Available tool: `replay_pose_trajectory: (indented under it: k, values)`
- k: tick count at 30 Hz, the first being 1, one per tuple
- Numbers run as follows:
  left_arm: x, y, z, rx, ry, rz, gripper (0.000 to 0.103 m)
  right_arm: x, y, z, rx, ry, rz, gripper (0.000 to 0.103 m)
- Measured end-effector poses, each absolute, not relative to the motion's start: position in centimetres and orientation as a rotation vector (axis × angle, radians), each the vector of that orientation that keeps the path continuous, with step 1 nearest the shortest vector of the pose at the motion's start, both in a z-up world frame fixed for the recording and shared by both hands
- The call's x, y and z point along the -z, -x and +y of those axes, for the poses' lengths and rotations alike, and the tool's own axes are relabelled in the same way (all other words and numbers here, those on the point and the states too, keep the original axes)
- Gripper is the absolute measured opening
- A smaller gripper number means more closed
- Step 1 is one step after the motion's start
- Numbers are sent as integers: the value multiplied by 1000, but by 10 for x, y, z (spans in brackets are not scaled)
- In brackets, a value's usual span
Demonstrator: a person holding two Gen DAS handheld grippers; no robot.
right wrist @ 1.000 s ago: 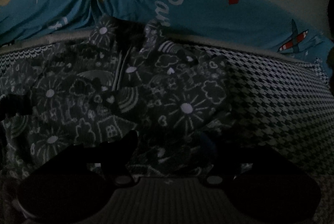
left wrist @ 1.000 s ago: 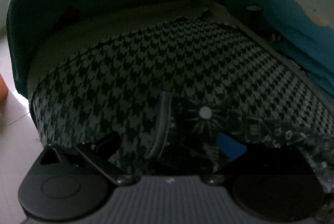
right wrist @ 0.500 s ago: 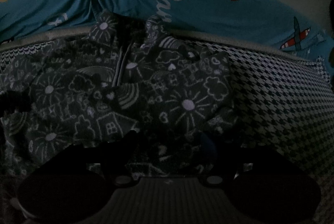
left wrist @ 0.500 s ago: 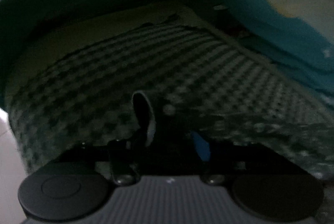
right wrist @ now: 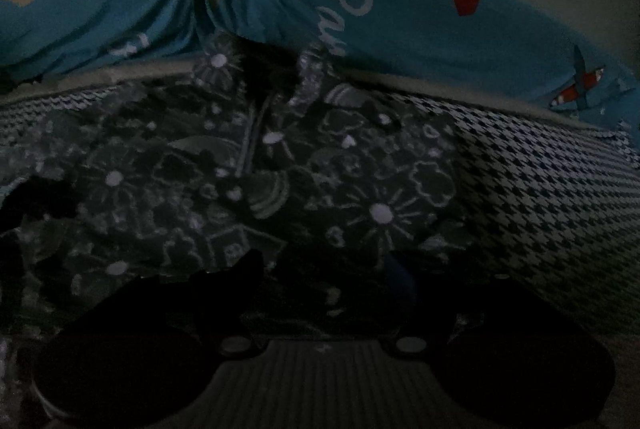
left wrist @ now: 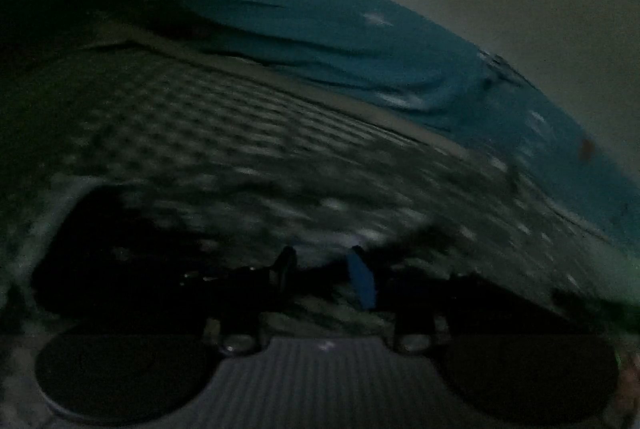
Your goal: Fold clothes
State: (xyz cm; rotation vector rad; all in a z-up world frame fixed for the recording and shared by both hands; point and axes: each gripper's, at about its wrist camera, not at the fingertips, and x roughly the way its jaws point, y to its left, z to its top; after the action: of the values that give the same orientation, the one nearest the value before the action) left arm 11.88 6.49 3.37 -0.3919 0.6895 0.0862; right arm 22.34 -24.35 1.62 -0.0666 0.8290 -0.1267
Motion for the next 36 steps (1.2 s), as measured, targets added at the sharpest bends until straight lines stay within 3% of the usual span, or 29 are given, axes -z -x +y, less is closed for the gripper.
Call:
replay_pose_trajectory:
  k: [1, 3, 6, 12, 25, 28, 31, 33, 35, 36]
  values:
    - [-35, -118, 58, -87, 362, 685, 42, -17, -223, -242, 111, 62, 822, 68]
    - [-40, -114, 50, -146, 293, 666, 66, -20, -221, -238, 79, 56, 807, 68]
    - [-45, -106, 53, -267, 224, 636, 81, -23, -219, -231, 38, 55, 788, 68]
    - [-41, -91, 85, -471, 192, 645, 89, -17, -217, -224, 13, 121, 780, 68]
    - [-24, -80, 131, -609, 275, 676, 92, -10, -220, -225, 12, 125, 812, 68]
    - [-18, -89, 134, -614, 287, 696, 84, -10, -220, -224, 14, 129, 811, 68]
    - [-12, -96, 137, -619, 293, 717, 64, -9, -220, -224, 16, 132, 810, 68]
    - [-10, -99, 135, -613, 289, 723, 35, -10, -220, -224, 10, 133, 807, 68]
    - [-10, -99, 134, -598, 302, 722, 15, -11, -219, -224, 6, 132, 799, 68]
    - [-11, -99, 133, -585, 314, 717, 9, -11, -219, -224, 3, 131, 794, 68]
